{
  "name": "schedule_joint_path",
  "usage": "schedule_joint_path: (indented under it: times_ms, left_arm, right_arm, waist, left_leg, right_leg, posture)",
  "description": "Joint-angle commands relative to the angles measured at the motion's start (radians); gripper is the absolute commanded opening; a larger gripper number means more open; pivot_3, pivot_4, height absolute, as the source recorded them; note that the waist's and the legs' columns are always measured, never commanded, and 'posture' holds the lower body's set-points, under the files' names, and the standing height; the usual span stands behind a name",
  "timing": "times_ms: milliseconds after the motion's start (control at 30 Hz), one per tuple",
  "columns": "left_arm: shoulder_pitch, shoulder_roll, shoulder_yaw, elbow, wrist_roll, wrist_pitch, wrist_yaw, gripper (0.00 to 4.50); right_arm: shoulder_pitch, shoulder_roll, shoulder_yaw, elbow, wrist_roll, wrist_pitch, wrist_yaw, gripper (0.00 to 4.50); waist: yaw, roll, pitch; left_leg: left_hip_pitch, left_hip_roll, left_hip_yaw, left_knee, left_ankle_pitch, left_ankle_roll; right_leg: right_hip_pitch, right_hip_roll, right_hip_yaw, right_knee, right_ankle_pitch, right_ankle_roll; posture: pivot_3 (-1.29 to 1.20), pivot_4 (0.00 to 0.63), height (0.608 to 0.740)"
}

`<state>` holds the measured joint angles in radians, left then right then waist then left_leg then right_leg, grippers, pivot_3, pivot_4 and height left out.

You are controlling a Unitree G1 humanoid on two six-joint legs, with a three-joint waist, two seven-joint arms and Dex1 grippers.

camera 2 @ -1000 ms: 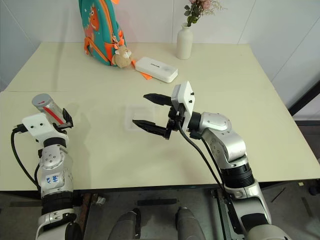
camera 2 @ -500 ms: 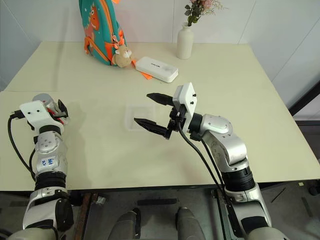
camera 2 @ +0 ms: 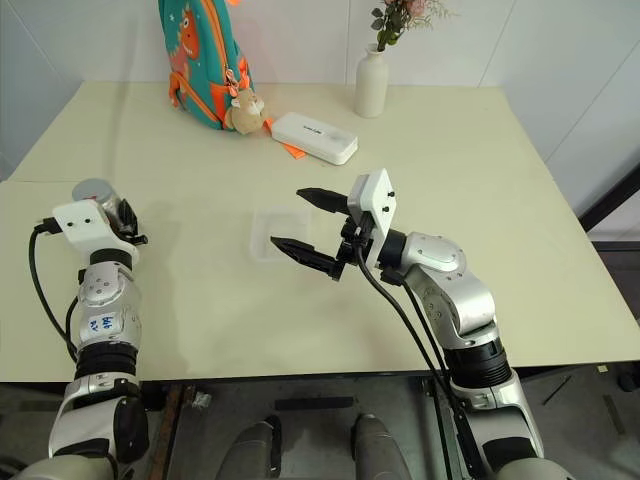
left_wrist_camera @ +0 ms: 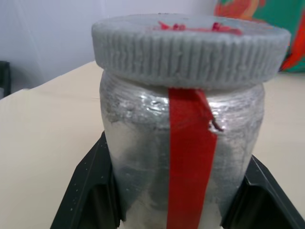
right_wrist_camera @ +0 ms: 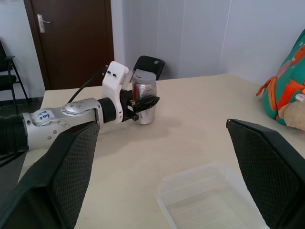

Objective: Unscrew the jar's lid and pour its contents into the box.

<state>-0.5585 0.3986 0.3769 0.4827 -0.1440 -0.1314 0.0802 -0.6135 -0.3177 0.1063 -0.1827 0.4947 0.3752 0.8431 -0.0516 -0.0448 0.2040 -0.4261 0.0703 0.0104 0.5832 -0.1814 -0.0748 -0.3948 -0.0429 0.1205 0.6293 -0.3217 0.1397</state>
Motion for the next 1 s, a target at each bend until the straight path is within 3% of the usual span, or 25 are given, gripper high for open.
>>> schedule_joint_path:
  times_ms: [33, 200, 433, 600, 1000]
  left_arm:
    - [0.035, 0.044, -0.081, -0.335, -0.131, 0.179, -0.221, 1.98]
    - [0.067, 0.135, -0.183, -0.601, -0.294, 0.459, -0.463, 1.98]
    - [0.066, 0.253, -0.336, -0.722, -0.375, 0.587, -0.801, 1.98]
    - [0.064, 0.238, -0.361, -0.714, -0.365, 0.546, -0.886, 1.98]
    - [0.043, 0.169, -0.357, -0.697, -0.361, 0.556, -0.88, 1.98]
  right_arm:
    - [0.007, -0.035, -0.021, -0.075, -0.004, 0.018, -0.019, 4.5]
    - [-0.039, -0.004, -0.007, -0.097, -0.008, 0.067, -0.096, 4.5]
    - [-0.14, 0.054, 0.022, -0.081, -0.037, 0.147, -0.192, 4.5]
    - [-0.178, 0.071, 0.023, -0.064, -0.041, 0.215, -0.235, 4.5]
    - [-0.181, 0.069, 0.045, -0.112, 0.007, 0.327, -0.214, 4.5]
  waist:
    - [0.001, 0.0, 0.0]
    - [-0.006, 0.0, 0.0]
    - [-0.011, 0.0, 0.0]
    - [-0.007, 0.0, 0.0]
    - [-0.006, 0.0, 0.0]
  left_leg:
    - [-0.001, 0.0, 0.0, 0.0, 0.0, 0.0]
    - [0.0, 0.001, 0.0, -0.001, 0.0, 0.0]
    - [0.001, 0.001, 0.0, -0.002, 0.0, -0.001]
    - [0.0, 0.001, 0.0, -0.004, 0.0, -0.001]
    - [-0.001, 0.001, 0.0, -0.004, 0.0, 0.0]
  right_leg:
    - [-0.001, 0.0, 0.0, 0.0, 0.0, 0.0]
    - [-0.001, 0.0, -0.001, 0.0, 0.0, 0.0]
    - [-0.001, 0.0, 0.0, 0.0, -0.001, -0.002]
    - [-0.003, 0.0, 0.0, -0.001, -0.002, -0.004]
    - [-0.003, 0.0, 0.0, 0.0, -0.003, -0.004]
  posture:
    - [0.0, 0.15, 0.74]
    - [0.0, 0.15, 0.74]
    - [0.0, 0.15, 0.74]
    - [0.0, 0.15, 0.74]
    - [0.0, 0.15, 0.74]
